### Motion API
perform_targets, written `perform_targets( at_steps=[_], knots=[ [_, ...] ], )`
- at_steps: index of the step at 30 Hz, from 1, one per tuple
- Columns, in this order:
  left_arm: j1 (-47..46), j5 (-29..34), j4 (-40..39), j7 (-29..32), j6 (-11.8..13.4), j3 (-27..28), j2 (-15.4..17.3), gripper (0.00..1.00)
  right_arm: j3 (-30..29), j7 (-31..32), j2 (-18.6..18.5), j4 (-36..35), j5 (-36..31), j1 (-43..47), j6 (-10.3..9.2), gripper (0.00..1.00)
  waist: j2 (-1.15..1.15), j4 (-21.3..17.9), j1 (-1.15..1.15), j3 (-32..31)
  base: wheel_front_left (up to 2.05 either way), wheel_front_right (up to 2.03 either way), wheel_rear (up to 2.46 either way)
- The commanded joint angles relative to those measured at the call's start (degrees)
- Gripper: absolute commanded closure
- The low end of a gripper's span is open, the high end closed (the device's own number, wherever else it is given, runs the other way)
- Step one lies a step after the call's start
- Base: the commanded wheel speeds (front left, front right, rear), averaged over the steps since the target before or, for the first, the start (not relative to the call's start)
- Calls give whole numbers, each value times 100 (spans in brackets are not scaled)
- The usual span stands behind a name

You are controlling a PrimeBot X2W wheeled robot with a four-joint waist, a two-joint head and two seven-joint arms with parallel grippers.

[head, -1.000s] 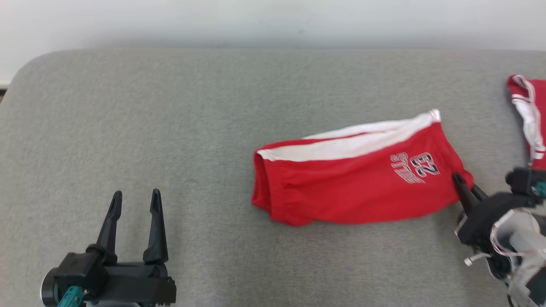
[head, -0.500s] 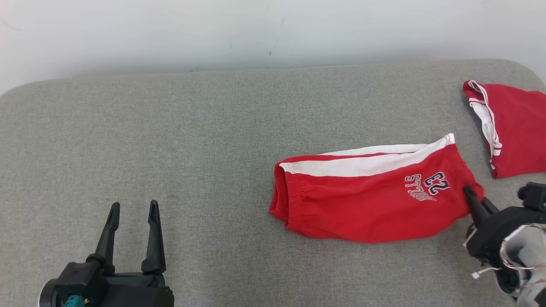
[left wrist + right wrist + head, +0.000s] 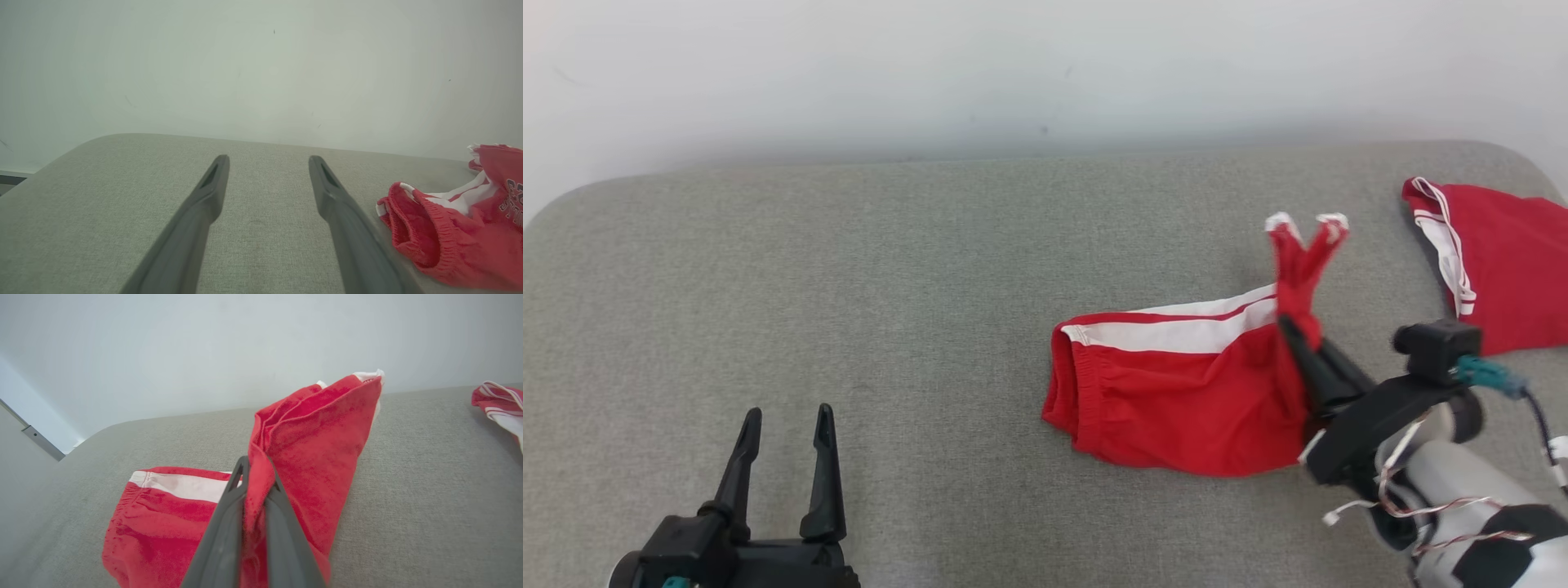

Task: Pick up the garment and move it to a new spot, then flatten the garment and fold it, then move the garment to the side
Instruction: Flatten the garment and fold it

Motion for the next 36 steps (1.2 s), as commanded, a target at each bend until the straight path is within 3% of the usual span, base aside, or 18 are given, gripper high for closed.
perform_targets(
  at_steps=[1,10,22,23,24,29,36],
  knots=[
    [72,-7,2,1,-6,2,7,0,-23,-24,64,-83,-81,98,-16,100,0,32,0,-21,0,0,0],
    [67,-124,48,1,26,-105,7,0,6,-25,683,-739,-840,575,-16,100,0,352,0,-39,0,0,0],
    [-18,-233,132,1,91,-220,6,0,-92,-25,1351,-376,-1258,978,-16,100,0,622,0,75,0,0,0],
    [-23,-240,136,1,95,-226,6,0,-105,-25,1366,-367,-1332,974,-16,44,0,617,0,81,0,0,0],
    [-34,-246,141,1,96,-222,8,0,-142,-25,1383,-387,-1371,973,-16,0,0,606,0,87,0,0,0],
    [-42,-235,137,1,95,-179,7,0,-651,-25,1270,-750,-1583,1046,-16,0,0,522,0,99,0,0,0],
    [-47,-202,128,1,76,-147,6,0,-1850,-14,973,-1154,-1870,1423,-16,0,0,461,0,108,0,0,0]
  ],
)
